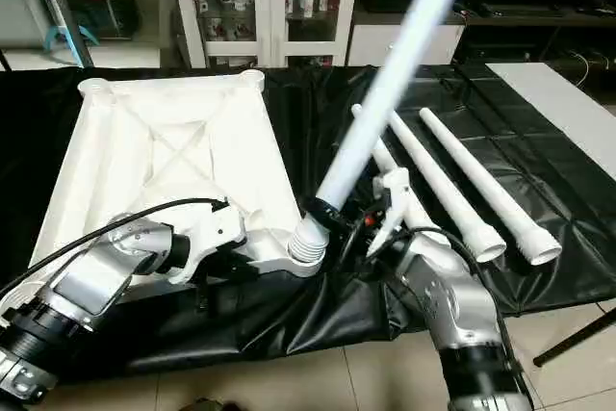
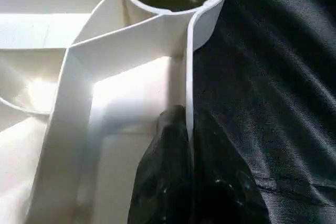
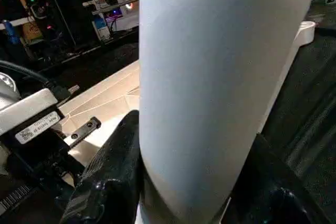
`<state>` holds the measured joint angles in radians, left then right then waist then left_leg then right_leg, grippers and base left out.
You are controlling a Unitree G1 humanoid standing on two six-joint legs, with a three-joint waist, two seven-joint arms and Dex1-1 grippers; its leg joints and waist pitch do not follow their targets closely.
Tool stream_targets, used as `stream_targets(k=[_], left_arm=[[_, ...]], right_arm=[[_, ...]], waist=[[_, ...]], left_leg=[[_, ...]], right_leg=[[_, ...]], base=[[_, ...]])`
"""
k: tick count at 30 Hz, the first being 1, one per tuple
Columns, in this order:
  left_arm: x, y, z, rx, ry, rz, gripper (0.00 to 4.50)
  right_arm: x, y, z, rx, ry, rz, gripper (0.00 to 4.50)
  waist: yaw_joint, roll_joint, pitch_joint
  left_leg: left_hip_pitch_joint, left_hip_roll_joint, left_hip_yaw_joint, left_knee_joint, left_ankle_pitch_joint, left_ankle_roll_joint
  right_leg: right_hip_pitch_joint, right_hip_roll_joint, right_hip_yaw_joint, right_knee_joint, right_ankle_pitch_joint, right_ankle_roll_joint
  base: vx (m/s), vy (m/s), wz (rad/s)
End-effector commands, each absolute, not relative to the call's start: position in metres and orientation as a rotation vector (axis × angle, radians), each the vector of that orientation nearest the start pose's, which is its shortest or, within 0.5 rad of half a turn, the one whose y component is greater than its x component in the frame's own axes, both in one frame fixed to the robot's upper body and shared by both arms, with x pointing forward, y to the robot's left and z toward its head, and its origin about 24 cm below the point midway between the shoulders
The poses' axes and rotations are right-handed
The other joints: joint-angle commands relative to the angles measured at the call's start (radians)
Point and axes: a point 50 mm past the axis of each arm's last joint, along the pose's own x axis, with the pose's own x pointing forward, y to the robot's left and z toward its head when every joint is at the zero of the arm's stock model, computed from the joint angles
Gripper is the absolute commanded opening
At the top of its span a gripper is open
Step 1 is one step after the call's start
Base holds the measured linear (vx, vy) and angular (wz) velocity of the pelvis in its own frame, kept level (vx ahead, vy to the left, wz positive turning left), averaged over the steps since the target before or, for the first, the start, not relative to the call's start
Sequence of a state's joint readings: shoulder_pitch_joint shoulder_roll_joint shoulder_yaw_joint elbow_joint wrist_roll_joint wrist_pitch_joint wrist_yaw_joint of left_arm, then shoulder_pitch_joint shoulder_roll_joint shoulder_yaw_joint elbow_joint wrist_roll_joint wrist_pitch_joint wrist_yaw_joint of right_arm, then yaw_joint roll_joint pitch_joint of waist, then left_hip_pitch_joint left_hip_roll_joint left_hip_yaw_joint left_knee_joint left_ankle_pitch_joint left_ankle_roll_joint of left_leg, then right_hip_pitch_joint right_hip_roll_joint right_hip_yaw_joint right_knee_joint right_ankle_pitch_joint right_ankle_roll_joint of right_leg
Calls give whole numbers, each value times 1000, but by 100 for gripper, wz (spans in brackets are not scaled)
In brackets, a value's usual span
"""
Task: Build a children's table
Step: Move to table
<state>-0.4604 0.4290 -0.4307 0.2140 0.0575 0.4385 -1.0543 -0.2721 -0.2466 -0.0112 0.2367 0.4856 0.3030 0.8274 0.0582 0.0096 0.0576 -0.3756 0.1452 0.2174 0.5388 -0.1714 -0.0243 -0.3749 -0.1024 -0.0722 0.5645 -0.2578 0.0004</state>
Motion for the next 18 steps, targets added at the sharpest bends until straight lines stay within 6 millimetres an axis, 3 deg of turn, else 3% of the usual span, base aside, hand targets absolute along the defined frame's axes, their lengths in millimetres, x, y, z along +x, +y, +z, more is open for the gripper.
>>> stream_targets(k=[1,2,3,4,5,6,7,8,9,10,11,12,13,14,15,16,17,18], left_arm=[[285,116,40,462,596,-1248,0],[285,116,40,464,596,-1245,0],[285,116,40,466,596,-1242,0],[286,116,40,468,597,-1240,0],[286,117,40,468,597,-1238,0],[287,117,40,473,597,-1229,0],[287,117,40,474,597,-1228,0],[287,118,40,476,597,-1227,0],[288,118,40,480,596,-1223,0],[288,118,41,482,596,-1222,0],[288,118,41,483,596,-1221,0],[290,119,41,490,594,-1207,0],[291,119,42,491,594,-1205,0],[291,119,42,494,593,-1201,0],[291,119,42,495,593,-1199,0],[291,119,41,499,594,-1198,0],[292,119,41,500,594,-1196,0],[292,120,41,502,596,-1194,0]], right_arm=[[284,-164,43,290,219,788,184],[284,-164,43,284,217,789,184],[284,-164,44,274,214,791,184],[284,-164,44,265,212,792,184],[284,-164,44,262,211,793,184],[285,-163,45,242,211,801,184],[285,-163,45,239,212,802,184],[285,-163,45,233,213,803,184],[285,-163,45,211,215,810,183],[285,-163,44,197,217,815,183],[285,-163,44,189,217,817,183],[285,-163,44,143,220,834,183],[285,-163,44,136,220,837,183],[285,-163,43,120,221,843,183],[285,-163,43,110,225,848,183],[284,-163,42,92,230,855,183],[284,-163,41,80,235,863,183],[283,-162,40,65,241,873,183]], waist=[[9,-4,-38],[11,-30,-44],[12,-55,-29],[19,-37,-18],[19,-37,-18],[7,6,-29],[-22,4,-28],[-20,19,-28],[-28,22,-20],[-16,18,-17],[-16,18,-17],[17,-11,-21],[10,-44,-23],[6,-64,-25],[27,-47,-35],[31,-32,-34],[31,-32,-34],[3,-29,-28]], left_leg=[[17,93,-23,-166,-818,-140],[68,69,-6,-109,-709,-137],[141,43,-52,87,-442,-46],[16,47,-121,67,-125,3],[16,47,-121,67,-125,3],[39,90,-114,-51,-451,-67],[52,102,-131,-86,-738,-103],[54,105,-128,-103,-825,-113],[46,111,-107,-139,-935,-112],[24,115,-80,-175,-977,-104],[24,115,-80,-175,-977,-104],[28,97,-7,-193,-877,-93],[77,71,-7,-114,-768,-94],[181,16,-40,106,-395,-38],[32,32,-98,36,-119,13],[58,69,-85,-34,-209,-20],[58,69,-85,-34,-209,-20],[61,72,-76,-54,-434,-40]], right_leg=[[28,-16,2,-2,-467,-71],[-28,-45,24,-62,-546,-72],[-99,-175,66,-198,-793,-52],[28,-204,80,-141,-746,-63],[28,-204,80,-141,-746,-63],[22,-48,-7,-85,-506,-51],[19,-21,-9,-45,-283,-75],[20,-16,-11,-33,-216,-92],[30,-3,-21,-4,-159,-111],[50,7,-26,41,-167,-104],[50,7,-26,41,-167,-104],[47,20,4,76,-292,-65],[-8,-3,29,-12,-517,-32],[-121,-126,76,-177,-895,-3],[45,-149,127,-111,-759,-39],[7,-71,67,-84,-575,-62],[7,-71,67,-84,-575,-62],[-2,-25,55,-51,-321,-122]], base=[[0,0,0],[-7,-56,18],[-7,-56,18],[61,4,-21],[68,92,-47],[68,92,-47],[7,88,-9],[-25,54,17],[-25,54,17],[-63,19,21],[-54,-50,30],[-54,-50,30],[53,-129,35],[113,-85,-4],[113,-85,-4],[92,-6,-27],[0,0,0],[0,0,0]])
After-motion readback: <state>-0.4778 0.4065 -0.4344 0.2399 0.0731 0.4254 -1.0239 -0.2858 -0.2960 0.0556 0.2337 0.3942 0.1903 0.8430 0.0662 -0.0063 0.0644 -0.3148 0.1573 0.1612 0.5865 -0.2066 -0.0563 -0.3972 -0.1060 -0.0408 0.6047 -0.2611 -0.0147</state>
